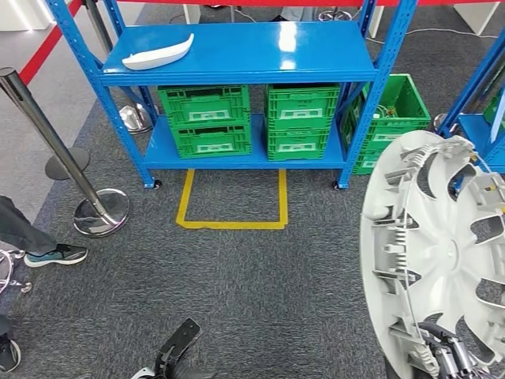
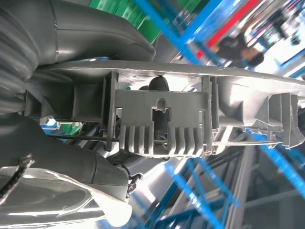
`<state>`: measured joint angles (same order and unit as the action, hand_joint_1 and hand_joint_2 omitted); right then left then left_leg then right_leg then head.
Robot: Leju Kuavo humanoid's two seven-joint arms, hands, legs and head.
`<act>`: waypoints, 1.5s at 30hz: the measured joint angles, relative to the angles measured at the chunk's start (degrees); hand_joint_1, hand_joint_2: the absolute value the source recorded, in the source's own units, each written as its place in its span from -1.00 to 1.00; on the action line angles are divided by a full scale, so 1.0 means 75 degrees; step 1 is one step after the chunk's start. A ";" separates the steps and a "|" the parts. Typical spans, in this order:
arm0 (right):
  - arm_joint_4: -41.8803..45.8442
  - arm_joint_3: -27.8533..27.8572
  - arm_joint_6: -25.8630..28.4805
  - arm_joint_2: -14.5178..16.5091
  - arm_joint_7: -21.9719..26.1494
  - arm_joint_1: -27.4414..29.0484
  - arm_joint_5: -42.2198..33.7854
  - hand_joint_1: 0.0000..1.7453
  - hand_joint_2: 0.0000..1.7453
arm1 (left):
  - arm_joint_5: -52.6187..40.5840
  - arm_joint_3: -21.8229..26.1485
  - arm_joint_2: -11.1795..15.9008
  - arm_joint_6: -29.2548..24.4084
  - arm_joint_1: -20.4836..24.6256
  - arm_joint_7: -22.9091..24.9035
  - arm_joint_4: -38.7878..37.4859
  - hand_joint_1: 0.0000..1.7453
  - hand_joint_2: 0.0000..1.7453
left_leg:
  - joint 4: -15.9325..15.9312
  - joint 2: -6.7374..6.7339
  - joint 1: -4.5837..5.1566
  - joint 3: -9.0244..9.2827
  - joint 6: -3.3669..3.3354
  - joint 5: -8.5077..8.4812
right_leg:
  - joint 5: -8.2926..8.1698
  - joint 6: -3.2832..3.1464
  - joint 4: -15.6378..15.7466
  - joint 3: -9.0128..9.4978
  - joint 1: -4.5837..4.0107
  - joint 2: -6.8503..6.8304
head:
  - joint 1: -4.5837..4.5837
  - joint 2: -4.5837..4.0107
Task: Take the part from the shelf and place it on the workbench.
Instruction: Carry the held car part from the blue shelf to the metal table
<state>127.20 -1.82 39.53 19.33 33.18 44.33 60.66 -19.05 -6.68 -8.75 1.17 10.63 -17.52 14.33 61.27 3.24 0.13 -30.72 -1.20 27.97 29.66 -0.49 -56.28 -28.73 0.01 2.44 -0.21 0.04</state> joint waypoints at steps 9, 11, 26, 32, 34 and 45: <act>0.0285 0.0207 0.0009 0.0043 -0.0105 0.0163 0.0063 1.00 1.00 | -0.0100 -0.0079 -0.0213 -0.0019 0.0053 0.0039 -0.0003 -1.00 1.00 | -0.0998 -0.0444 -0.0044 0.0235 -0.0159 -0.0206 | 0.0687 0.0418 -0.1600 -0.1094 0.0122 -0.0210 | 0.0017 0.0000; 0.0298 0.0228 0.0007 0.0042 -0.0117 0.0181 0.0079 1.00 1.00 | -0.0118 -0.0098 -0.0238 -0.0017 0.0027 0.0047 -0.0004 -1.00 1.00 | -0.0949 -0.0661 -0.0057 0.0176 -0.0122 -0.0214 | 0.0746 0.0525 -0.2056 -0.1268 0.0184 -0.0284 | 0.0020 0.0000; 0.0576 0.0385 0.0007 0.0060 -0.0564 0.0281 0.0489 1.00 1.00 | -0.0296 -0.0176 -0.0363 0.0027 0.0039 0.0095 -0.0004 -1.00 1.00 | 0.1656 -0.0503 -0.0118 -0.0771 0.0309 0.1237 | -0.0205 -0.0015 -0.0238 -0.0489 0.0108 -0.0122 | -0.0037 0.0000; 0.0771 0.0387 0.0009 0.0069 -0.0814 0.0343 0.0725 1.00 1.00 | -0.0359 -0.0185 -0.0416 0.0053 0.0059 0.0111 -0.0004 -1.00 1.00 | -0.0323 0.0258 0.0056 0.0170 -0.0247 0.0134 | -0.0331 0.0039 -0.0251 -0.0594 0.0044 0.0400 | 0.0013 0.0000; 0.0830 0.0390 0.0010 0.0075 -0.0891 0.0373 0.0756 1.00 1.00 | -0.0377 -0.0187 -0.0440 0.0055 0.0072 0.0119 -0.0003 -1.00 1.00 | -0.0467 0.0186 0.0076 0.0184 -0.0260 0.0099 | -0.0411 0.0155 -0.0226 -0.0681 0.0092 0.0586 | -0.0020 0.0000; 0.0972 0.0423 0.0010 0.0077 -0.1000 0.0327 0.0748 1.00 1.00 | -0.0532 -0.0210 -0.0543 0.0095 0.0098 0.0128 -0.0001 -1.00 1.00 | -0.0698 -0.0995 -0.0044 0.0173 0.0010 0.0018 | 0.0038 0.0571 -0.0719 -0.0651 0.0238 -0.0636 | 0.0106 0.0000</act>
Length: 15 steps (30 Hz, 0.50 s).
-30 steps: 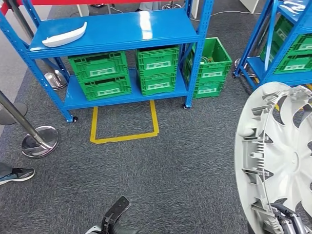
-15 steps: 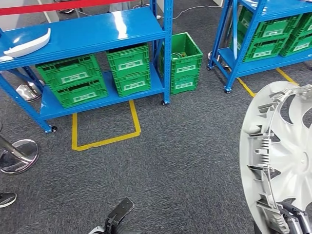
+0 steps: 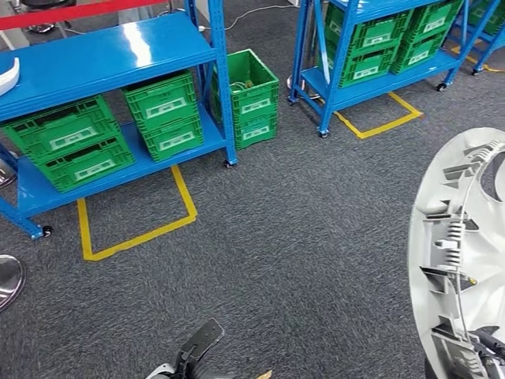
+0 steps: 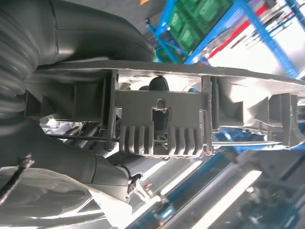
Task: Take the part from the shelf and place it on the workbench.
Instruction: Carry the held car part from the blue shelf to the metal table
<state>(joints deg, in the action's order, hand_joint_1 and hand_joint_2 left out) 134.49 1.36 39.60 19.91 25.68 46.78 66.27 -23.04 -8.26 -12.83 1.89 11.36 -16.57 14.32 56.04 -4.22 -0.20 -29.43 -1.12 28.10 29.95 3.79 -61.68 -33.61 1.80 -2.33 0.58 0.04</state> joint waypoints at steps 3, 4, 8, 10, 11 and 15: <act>0.0012 0.0001 0.0000 0.0000 0.0079 -0.0064 -0.0039 1.00 1.00 | 0.0005 -0.0001 0.0025 -0.0012 0.0016 0.0000 0.0000 -1.00 1.00 | 0.0117 -0.0127 0.0040 -0.0001 0.0161 0.0055 | -0.0067 -0.0173 0.0455 0.0295 -0.0027 -0.0110 | -0.0028 0.0000; 0.0016 0.0000 0.0000 0.0000 0.0149 -0.0081 -0.0077 1.00 1.00 | 0.0017 0.0000 0.0029 -0.0015 0.0020 -0.0003 0.0000 -1.00 1.00 | 0.0135 -0.0168 0.0027 0.0002 0.0195 0.0054 | -0.0089 -0.0254 0.0445 0.0276 -0.0031 -0.0039 | -0.0040 0.0000; -0.0001 -0.0004 0.0000 0.0001 0.0457 -0.0173 -0.0234 1.00 1.00 | 0.0133 0.0017 0.0066 -0.0025 0.0024 -0.0044 0.0000 -1.00 1.00 | 0.0886 0.0320 -0.0043 -0.0289 0.0326 0.0661 | -0.0195 -0.0471 0.0437 0.0156 -0.0037 0.0208 | -0.0073 0.0000; -0.0065 -0.0017 0.0000 0.0001 0.0646 -0.0289 -0.0307 1.00 1.00 | 0.0236 0.0064 0.0120 -0.0028 -0.0013 -0.0087 0.0000 -1.00 1.00 | 0.1941 0.0483 -0.0040 -0.0720 0.0307 0.1191 | -0.0245 -0.0543 0.0435 0.0081 -0.0086 0.0381 | -0.0076 0.0000; -0.0112 -0.0026 0.0000 0.0001 0.0737 -0.0340 -0.0330 1.00 1.00 | 0.0285 0.0096 0.0152 -0.0031 -0.0032 -0.0106 0.0000 -1.00 1.00 | 0.2307 0.0501 -0.0030 -0.0869 0.0275 0.1297 | -0.0267 -0.0569 0.0433 0.0054 -0.0119 0.0482 | -0.0077 0.0000; -0.0288 -0.0044 0.0000 0.0001 0.0908 -0.0485 -0.0359 1.00 1.00 | 0.0386 0.0220 0.0258 -0.0041 -0.0046 -0.0156 0.0000 -1.00 1.00 | 0.1176 0.0830 0.0089 -0.0318 -0.0034 0.0465 | -0.0328 -0.0598 0.0433 0.0044 -0.0214 0.0850 | -0.0063 0.0000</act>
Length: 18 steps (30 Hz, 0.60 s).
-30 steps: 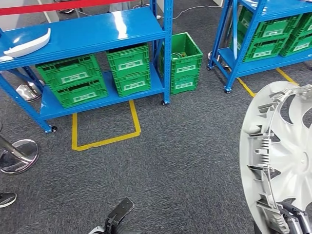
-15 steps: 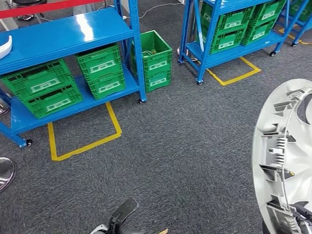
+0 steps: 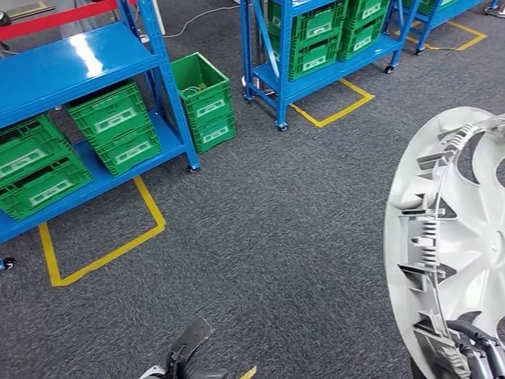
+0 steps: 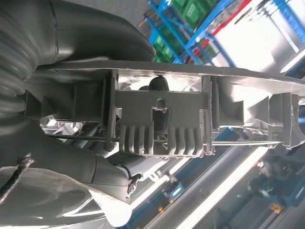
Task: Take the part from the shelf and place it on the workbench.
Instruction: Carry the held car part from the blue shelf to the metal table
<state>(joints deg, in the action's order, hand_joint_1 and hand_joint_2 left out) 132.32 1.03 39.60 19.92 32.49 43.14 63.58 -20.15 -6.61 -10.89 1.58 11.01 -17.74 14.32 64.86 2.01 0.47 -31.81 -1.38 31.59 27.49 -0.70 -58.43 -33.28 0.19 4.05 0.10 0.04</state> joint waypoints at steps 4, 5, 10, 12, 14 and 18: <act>-0.0171 -0.0009 -0.0001 0.0001 0.0137 -0.0235 -0.0068 1.00 1.00 | 0.0050 0.0122 0.0106 -0.0024 -0.0008 -0.0057 0.0001 -1.00 1.00 | -0.0907 0.0355 0.0080 0.0310 -0.0192 -0.0351 | -0.0137 0.0157 0.0005 -0.0151 0.0063 0.0335 | -0.0040 0.0000; -0.0202 -0.0007 -0.0001 0.0004 0.0163 -0.0262 -0.0087 1.00 1.00 | 0.0065 0.0152 0.0108 -0.0035 0.0000 -0.0066 0.0004 -1.00 1.00 | -0.1008 0.0258 0.0063 0.0330 -0.0180 -0.0375 | -0.0161 0.0198 0.0004 -0.0203 0.0072 0.0370 | -0.0061 0.0000; -0.0372 0.0004 0.0000 0.0009 0.0257 -0.0432 -0.0176 1.00 1.00 | 0.0104 0.0236 0.0122 -0.0057 -0.0020 -0.0099 0.0012 -1.00 1.00 | -0.1308 -0.0278 0.0000 0.0357 -0.0140 -0.0520 | 0.0685 0.0363 -0.1431 -0.0933 0.0071 -0.0438 | 0.0004 0.0000; -0.0436 0.0008 -0.0001 0.0008 0.0269 -0.0459 -0.0183 1.00 1.00 | 0.0104 0.0256 0.0139 -0.0058 -0.0051 -0.0098 0.0012 -1.00 1.00 | -0.1301 -0.0513 0.0000 0.0337 -0.0123 -0.0523 | 0.0852 0.0453 -0.1960 -0.1099 0.0132 -0.0507 | 0.0008 0.0000; -0.0492 0.0012 -0.0003 0.0008 0.0267 -0.0465 -0.0192 1.00 1.00 | 0.0104 0.0266 0.0144 -0.0058 -0.0051 -0.0098 0.0012 -1.00 1.00 | -0.1274 -0.0711 -0.0021 0.0333 -0.0068 -0.0510 | 0.0507 0.0528 -0.1310 -0.0649 0.0192 -0.0622 | 0.0010 0.0000; -0.0571 0.0011 -0.0001 0.0011 0.0267 -0.0516 -0.0197 1.00 1.00 | 0.0105 0.0293 0.0170 -0.0060 -0.0032 -0.0103 0.0012 -1.00 1.00 | -0.1134 -0.0949 0.0002 0.0331 0.0139 -0.0428 | 0.0200 0.0416 0.0088 0.0200 0.0162 -0.0985 | 0.0008 0.0001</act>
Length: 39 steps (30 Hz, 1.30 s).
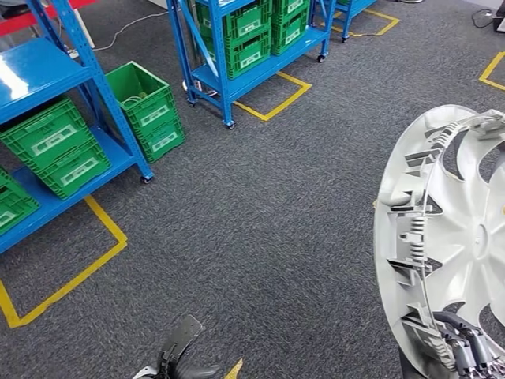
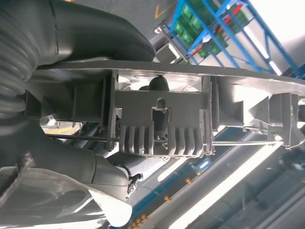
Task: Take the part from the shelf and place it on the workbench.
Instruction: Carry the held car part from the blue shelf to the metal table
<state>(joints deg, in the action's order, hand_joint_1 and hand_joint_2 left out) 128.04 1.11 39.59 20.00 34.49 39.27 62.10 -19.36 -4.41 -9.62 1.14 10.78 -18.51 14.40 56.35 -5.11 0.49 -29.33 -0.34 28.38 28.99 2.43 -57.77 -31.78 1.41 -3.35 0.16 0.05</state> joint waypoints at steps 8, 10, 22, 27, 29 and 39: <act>-0.0019 -0.0001 0.0001 0.0015 0.0005 -0.0024 -0.0025 1.00 1.00 | -0.0001 0.0053 -0.0005 -0.0004 -0.0032 -0.0004 0.0000 -1.00 1.00 | 0.2011 0.0599 -0.0090 -0.0814 0.0182 0.1165 | -0.0159 -0.0369 -0.0001 -0.0139 -0.0055 0.0576 | -0.0050 -0.0001; -0.0021 0.0001 0.0001 0.0015 0.0002 -0.0019 -0.0025 1.00 1.00 | -0.0001 0.0064 -0.0003 -0.0007 -0.0060 -0.0004 0.0000 -1.00 1.00 | 0.2218 0.0650 -0.0081 -0.0911 0.0117 0.1064 | -0.0178 -0.0395 -0.0006 -0.0155 -0.0103 0.0781 | -0.0047 -0.0001; 0.0095 -0.0119 0.0001 0.0026 -0.0114 0.0208 0.0200 1.00 1.00 | -0.0146 0.0125 -0.0125 -0.0203 -0.0115 0.0035 0.0000 -1.00 1.00 | -0.0138 0.0715 -0.0051 -0.0005 -0.0201 -0.0064 | 0.0454 -0.0091 -0.1311 -0.1000 -0.0110 0.0621 | -0.0032 -0.0001; 0.0100 -0.0136 0.0001 0.0026 -0.0152 0.0213 0.0183 1.00 1.00 | -0.0171 0.0130 -0.0068 -0.0088 -0.0120 0.0063 0.0000 -1.00 1.00 | -0.0098 0.0177 -0.0050 -0.0021 -0.0150 -0.0040 | 0.0239 0.0042 -0.1164 -0.0705 -0.0031 0.0309 | -0.0028 -0.0001; 0.0106 -0.0136 0.0001 0.0026 -0.0165 0.0204 0.0165 1.00 1.00 | -0.0173 0.0132 -0.0044 -0.0071 -0.0100 0.0068 0.0000 -1.00 1.00 | -0.0037 0.0043 -0.0029 -0.0027 -0.0065 0.0006 | -0.0011 0.0005 -0.0217 -0.0128 -0.0052 0.0080 | -0.0036 -0.0001; 0.0132 -0.0152 0.0001 0.0029 -0.0208 0.0247 0.0162 1.00 1.00 | -0.0239 0.0138 -0.0009 -0.0139 -0.0155 0.0075 -0.0001 -1.00 1.00 | 0.2232 0.0621 -0.0088 -0.0947 0.0167 0.1202 | -0.0136 -0.0406 0.0031 -0.0082 -0.0136 0.0649 | -0.0084 -0.0001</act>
<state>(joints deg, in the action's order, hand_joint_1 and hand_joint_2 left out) 129.03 -0.03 39.60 20.22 32.93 41.12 63.31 -21.15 -3.38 -9.69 0.09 9.62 -17.94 14.39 73.09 -0.45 -0.17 -36.43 0.91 37.40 27.97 -0.62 -57.54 -32.39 0.39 1.52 -0.47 0.04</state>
